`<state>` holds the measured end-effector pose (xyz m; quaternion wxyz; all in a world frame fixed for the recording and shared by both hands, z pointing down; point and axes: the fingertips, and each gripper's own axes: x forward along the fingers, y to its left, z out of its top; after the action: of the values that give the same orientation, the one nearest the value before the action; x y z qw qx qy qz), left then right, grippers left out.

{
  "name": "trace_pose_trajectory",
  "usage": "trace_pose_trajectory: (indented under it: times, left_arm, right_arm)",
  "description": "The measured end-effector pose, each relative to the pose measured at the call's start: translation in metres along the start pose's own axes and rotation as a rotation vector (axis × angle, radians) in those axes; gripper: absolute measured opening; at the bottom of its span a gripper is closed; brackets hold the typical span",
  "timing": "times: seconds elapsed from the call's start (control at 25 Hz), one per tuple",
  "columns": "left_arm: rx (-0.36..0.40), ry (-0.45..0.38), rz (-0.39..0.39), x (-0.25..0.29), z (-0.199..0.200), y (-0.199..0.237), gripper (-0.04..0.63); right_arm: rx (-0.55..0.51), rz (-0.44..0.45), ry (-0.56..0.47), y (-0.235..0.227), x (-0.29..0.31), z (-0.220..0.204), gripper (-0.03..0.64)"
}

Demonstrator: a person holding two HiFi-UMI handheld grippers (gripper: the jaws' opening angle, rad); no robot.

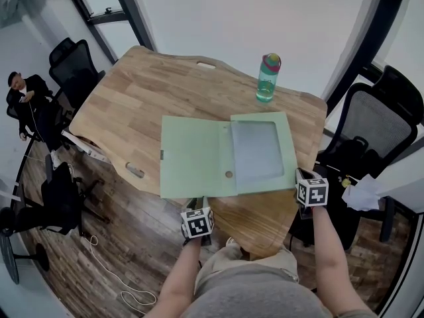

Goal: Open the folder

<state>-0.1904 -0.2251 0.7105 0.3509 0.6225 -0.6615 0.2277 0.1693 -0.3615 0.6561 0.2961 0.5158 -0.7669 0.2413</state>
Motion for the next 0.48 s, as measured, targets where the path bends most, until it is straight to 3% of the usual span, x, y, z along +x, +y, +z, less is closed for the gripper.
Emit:
trace_pose_trajectory:
  times: [0.48]
  left_arm:
    - [-0.053, 0.059, 0.034, 0.015, 0.0, 0.006, 0.123]
  right_arm:
    - [0.011, -0.024, 0.005, -0.001, 0.0, 0.0, 0.003]
